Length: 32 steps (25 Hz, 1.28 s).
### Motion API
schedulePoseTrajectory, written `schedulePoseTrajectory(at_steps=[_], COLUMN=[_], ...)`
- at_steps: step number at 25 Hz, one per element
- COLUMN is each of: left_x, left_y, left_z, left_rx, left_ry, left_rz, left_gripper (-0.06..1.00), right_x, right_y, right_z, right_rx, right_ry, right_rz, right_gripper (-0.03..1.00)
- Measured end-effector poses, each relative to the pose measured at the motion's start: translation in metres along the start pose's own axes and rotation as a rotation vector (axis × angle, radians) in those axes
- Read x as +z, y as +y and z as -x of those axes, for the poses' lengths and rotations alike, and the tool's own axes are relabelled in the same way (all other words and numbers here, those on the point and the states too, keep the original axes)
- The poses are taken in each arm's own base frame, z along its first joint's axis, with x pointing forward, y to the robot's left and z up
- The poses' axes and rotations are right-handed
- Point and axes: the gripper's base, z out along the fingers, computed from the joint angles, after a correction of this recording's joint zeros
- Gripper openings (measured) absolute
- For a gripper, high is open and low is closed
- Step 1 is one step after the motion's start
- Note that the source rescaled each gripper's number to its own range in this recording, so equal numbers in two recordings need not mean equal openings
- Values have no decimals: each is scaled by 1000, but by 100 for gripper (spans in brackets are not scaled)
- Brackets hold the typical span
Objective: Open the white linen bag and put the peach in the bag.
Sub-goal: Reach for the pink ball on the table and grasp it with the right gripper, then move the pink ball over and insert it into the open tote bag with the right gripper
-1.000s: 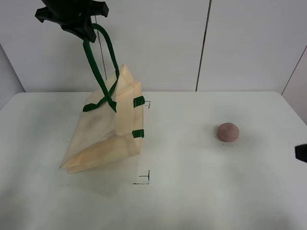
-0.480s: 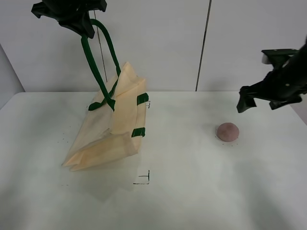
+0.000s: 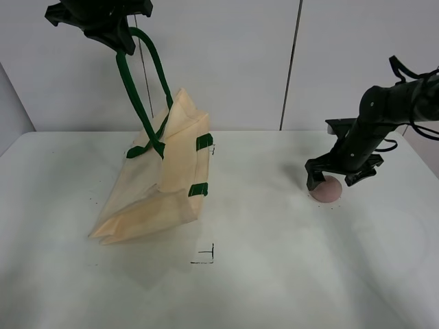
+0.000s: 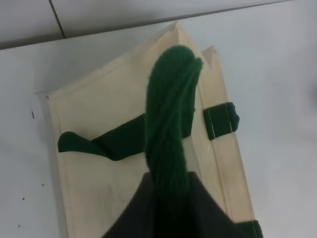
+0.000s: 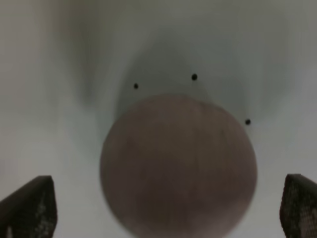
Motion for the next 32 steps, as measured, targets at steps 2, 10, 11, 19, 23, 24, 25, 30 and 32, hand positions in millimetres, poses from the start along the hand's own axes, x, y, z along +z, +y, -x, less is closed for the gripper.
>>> schedulePoseTrajectory(at_steps=[2, 10, 11, 19, 23, 24, 25, 30, 32], left_x=[0, 0, 0, 0, -2, -4, -6, -11, -11], left_y=[0, 0, 0, 0, 0, 0, 0, 0, 0], left_z=[0, 0, 0, 0, 0, 0, 0, 0, 0], left_rx=[0, 0, 0, 0, 0, 0, 0, 1, 1], left_ry=[0, 0, 0, 0, -4, -9, -11, -22, -22], left_rz=[0, 0, 0, 0, -1, -1, -2, -2, -2], left_gripper=[0, 0, 0, 0, 0, 0, 0, 0, 0], right_x=[10, 21, 21, -15, -78, -93, -107, -137, -134], right_y=[-1, -2, -2, 10, 35, 44, 55, 119, 150], right_z=[0, 3, 4, 29, 68, 75, 82, 89, 84], right_rx=[2, 6, 11, 55, 3, -17, -41, -136, -179], right_ry=[-6, -39, -41, -80, -212, -246, -281, -369, -363], right_rz=[-3, -9, -8, 103, 285, 334, 377, 517, 549], right_gripper=[100, 61, 42, 0, 0, 0, 0, 0, 0])
